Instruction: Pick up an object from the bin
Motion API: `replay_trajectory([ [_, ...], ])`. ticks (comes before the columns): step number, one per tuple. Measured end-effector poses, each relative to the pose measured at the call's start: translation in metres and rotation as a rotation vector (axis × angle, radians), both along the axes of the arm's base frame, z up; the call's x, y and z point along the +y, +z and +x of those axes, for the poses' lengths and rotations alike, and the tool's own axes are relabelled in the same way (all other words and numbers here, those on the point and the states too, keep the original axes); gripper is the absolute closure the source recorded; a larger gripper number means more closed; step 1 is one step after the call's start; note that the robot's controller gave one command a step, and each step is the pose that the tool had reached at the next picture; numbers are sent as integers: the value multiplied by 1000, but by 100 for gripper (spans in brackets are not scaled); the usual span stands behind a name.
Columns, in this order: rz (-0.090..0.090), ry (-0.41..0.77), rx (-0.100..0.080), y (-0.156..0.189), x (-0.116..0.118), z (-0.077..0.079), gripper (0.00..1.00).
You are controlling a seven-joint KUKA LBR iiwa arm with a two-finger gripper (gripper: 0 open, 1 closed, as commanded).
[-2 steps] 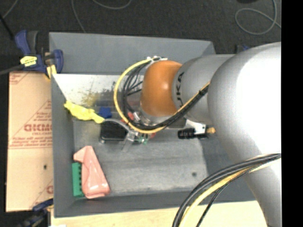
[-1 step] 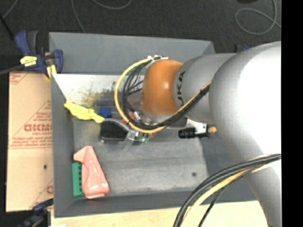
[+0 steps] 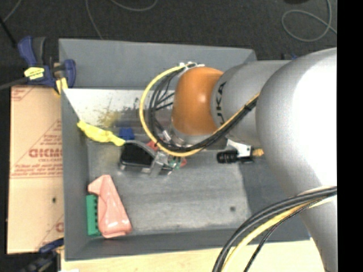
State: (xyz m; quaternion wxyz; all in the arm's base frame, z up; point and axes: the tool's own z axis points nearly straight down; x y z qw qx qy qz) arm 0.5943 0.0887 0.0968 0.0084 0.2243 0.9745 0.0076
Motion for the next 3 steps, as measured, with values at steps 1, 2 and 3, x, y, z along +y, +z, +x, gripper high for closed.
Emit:
replay_trajectory([
  [1, 1, 1, 5, 17, 0, -1, 100],
  [2, -1, 2, 9, 32, -1, -2, 100],
  [3, -1, 2, 9, 46, -1, -2, 100],
])
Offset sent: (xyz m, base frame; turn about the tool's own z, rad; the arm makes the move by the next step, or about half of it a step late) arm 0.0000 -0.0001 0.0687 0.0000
